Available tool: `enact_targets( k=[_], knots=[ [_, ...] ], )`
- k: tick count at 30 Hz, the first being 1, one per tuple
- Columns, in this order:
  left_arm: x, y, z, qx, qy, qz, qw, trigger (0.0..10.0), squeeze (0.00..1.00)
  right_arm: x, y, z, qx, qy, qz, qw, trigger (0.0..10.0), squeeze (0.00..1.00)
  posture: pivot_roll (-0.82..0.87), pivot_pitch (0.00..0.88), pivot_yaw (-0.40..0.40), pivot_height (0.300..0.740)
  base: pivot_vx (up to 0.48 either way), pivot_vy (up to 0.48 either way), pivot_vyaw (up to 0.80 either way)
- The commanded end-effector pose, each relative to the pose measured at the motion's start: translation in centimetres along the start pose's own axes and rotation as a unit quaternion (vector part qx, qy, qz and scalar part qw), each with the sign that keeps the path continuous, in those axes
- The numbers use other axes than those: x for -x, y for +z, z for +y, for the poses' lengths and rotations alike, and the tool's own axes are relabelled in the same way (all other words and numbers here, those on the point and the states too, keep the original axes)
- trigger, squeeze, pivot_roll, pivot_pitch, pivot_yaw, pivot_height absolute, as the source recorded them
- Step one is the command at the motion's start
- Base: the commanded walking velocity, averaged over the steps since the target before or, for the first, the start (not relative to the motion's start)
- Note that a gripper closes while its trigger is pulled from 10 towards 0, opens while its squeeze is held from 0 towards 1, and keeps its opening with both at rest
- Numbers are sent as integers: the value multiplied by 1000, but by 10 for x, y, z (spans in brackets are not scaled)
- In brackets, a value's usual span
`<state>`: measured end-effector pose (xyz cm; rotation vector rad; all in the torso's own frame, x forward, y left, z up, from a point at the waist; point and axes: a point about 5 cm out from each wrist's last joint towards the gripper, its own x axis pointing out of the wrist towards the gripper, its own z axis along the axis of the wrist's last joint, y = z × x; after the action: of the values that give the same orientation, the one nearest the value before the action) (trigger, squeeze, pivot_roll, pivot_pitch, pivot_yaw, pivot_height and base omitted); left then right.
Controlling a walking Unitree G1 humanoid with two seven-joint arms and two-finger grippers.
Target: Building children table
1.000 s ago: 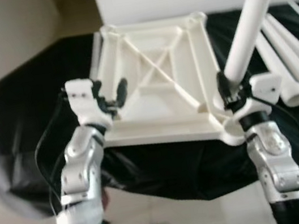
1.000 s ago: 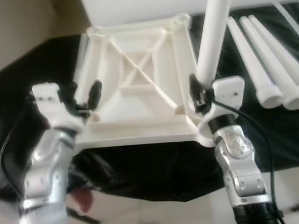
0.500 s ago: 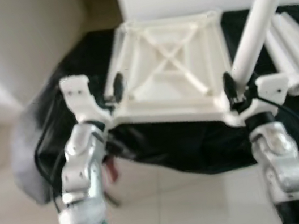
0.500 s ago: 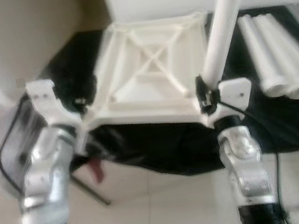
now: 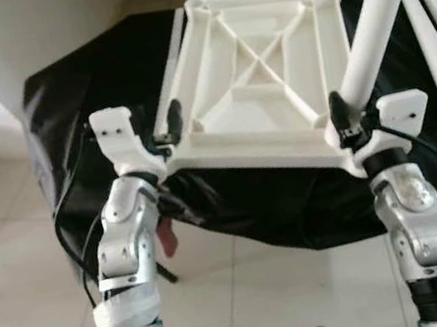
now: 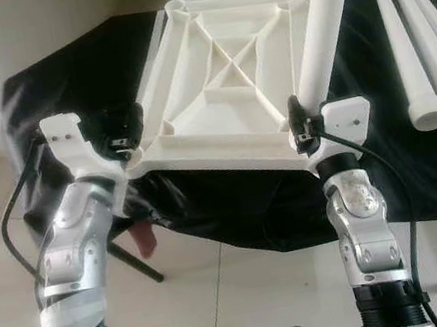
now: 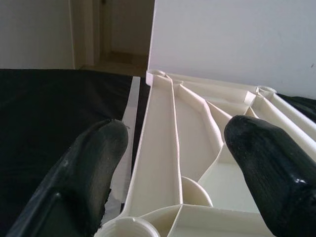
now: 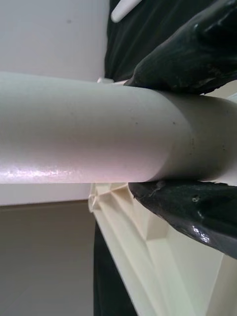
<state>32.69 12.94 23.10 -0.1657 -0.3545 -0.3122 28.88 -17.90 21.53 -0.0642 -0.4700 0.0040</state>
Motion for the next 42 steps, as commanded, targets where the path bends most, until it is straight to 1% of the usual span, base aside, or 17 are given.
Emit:
enact_targets(
  k=[1,8,11,15,20,31,40,42],
  knots=[
    [0,2,0,0,-16,-8,1000,10000,0,-2,0,0,-3,2,-8,1000,10000,0,-29,88,42,740,0,0,0],
    [0,5,1,7,-24,-14,1000,10000,0,-7,5,0,-4,3,-20,1000,10000,0,-17,76,34,740,0,0,0],
    [-1,5,1,13,-30,-14,999,10000,0,-11,8,-2,-2,4,-27,1000,10000,0,-16,67,28,740,0,0,0],
    [0,6,1,12,-33,-15,999,10000,0,-11,8,-3,-1,4,-28,1000,10000,0,-18,66,28,740,0,0,0],
    [0,6,-2,20,-57,-18,998,10000,0,-8,6,-8,5,1,-27,1000,10000,0,-28,55,32,740,0,0,0],
    [-4,5,-4,29,-63,-22,997,10000,0,-6,4,-6,3,1,-26,1000,10000,0,-38,38,27,740,284,0,0],
    [-3,5,-5,30,-60,-26,997,10000,0,-8,3,-6,4,1,-24,1000,10000,0,-34,31,19,740,309,0,0],
    [-1,8,-4,33,-56,-38,997,10000,0,-9,2,-5,2,4,-25,1000,10000,0,-28,28,16,740,0,0,0]
  ],
)
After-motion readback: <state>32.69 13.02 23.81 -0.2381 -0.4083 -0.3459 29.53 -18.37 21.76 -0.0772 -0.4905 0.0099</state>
